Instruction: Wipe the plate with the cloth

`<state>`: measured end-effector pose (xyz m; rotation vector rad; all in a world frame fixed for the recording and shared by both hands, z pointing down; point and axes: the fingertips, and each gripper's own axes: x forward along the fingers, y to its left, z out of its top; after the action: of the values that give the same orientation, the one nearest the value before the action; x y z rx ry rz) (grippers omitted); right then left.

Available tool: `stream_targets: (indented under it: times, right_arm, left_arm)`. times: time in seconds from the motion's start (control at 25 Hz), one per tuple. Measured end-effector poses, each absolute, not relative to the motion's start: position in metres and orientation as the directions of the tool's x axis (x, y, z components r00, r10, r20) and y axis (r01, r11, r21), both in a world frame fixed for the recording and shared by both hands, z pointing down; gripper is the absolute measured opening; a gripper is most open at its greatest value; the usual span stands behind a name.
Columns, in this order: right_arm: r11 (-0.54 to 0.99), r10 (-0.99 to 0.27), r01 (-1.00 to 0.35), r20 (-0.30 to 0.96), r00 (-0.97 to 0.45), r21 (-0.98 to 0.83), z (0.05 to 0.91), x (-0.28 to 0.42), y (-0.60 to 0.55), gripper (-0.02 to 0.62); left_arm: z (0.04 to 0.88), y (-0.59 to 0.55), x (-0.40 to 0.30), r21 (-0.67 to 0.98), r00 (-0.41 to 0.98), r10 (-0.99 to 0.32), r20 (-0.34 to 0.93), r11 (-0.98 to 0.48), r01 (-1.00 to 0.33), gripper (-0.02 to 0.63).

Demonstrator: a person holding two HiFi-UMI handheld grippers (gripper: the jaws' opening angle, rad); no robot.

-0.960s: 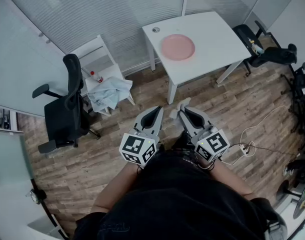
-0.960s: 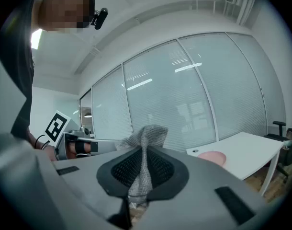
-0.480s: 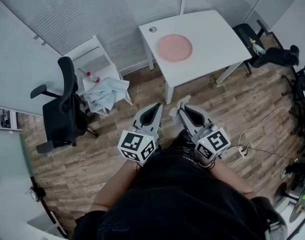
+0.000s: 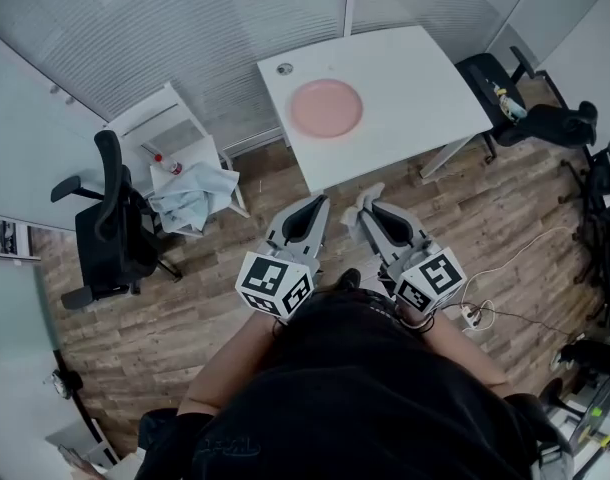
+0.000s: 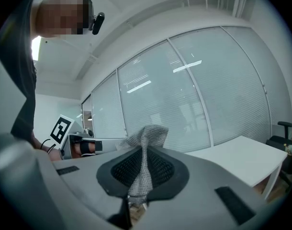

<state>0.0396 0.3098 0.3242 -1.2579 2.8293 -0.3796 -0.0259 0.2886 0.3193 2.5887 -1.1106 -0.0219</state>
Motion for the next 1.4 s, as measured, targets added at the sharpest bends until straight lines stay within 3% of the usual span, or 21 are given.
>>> stream_targets:
  times: [0.76,1.4]
  right_arm:
    - [0.547,-0.802,-0.792,0.102,-0.589,-0.269,0.343,0.139,0.282,0.043]
    - [0.568,-0.794,-0.787,0.091,-0.601,-0.240,0.340,0.105,0.204,0.043]
  left_arm:
    - [0.336,0.251,0.080,0.316,0.782,-0.607,0.140,-0.721,-0.616,0.016]
    - [0.340,0.171,0.044,0.335,0.762,-0.634,0.133,-0.695,-0.636,0.016]
